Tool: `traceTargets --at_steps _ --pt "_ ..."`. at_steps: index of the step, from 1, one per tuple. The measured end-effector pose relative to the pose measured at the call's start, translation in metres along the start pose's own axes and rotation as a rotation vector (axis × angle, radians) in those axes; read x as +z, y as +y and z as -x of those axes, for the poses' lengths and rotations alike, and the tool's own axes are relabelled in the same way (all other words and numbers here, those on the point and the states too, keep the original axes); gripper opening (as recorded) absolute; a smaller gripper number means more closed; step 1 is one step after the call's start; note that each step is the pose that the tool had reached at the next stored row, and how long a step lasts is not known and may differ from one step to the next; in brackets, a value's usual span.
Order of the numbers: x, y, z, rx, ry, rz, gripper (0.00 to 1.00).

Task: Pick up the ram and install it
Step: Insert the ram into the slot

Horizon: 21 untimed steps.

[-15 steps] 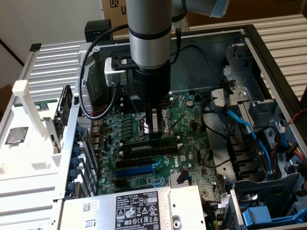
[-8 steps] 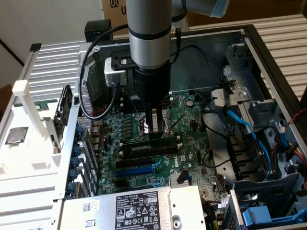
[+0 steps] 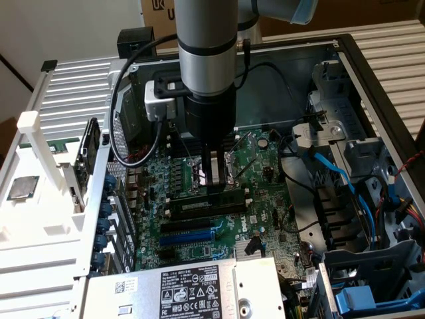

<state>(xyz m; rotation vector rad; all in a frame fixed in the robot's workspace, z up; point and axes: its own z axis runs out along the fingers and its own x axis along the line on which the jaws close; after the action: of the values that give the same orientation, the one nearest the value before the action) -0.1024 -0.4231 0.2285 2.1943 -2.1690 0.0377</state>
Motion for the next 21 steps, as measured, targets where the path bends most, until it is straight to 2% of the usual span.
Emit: traceTargets --at_steps 21 --pt "0.0012 0.0003 0.0001 -0.016 0.0003 -0.0011 0.13"
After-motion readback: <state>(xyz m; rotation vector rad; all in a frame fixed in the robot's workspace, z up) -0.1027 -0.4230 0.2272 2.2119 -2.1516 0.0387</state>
